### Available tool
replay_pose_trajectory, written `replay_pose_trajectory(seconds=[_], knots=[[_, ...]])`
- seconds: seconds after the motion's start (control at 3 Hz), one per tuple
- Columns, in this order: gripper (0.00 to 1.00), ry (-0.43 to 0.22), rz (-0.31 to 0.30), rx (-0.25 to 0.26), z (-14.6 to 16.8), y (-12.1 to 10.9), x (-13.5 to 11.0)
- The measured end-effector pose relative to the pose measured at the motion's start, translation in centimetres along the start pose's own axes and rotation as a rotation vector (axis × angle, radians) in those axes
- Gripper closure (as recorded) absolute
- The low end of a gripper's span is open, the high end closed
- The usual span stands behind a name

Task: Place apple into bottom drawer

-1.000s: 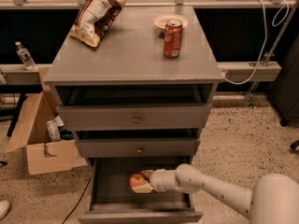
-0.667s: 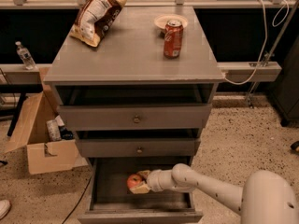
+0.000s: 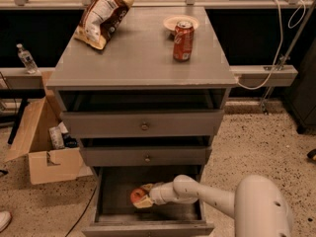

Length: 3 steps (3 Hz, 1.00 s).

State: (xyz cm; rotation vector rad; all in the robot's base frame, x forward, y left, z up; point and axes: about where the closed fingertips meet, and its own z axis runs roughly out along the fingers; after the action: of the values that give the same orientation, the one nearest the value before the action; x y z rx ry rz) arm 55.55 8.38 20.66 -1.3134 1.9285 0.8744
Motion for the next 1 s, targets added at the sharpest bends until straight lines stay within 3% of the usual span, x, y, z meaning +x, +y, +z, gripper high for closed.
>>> replay_pose_trajectory(seconds=[1.0], knots=[[0.2, 0.015, 0.024, -0.056, 3.4, -1.1, 1.0]])
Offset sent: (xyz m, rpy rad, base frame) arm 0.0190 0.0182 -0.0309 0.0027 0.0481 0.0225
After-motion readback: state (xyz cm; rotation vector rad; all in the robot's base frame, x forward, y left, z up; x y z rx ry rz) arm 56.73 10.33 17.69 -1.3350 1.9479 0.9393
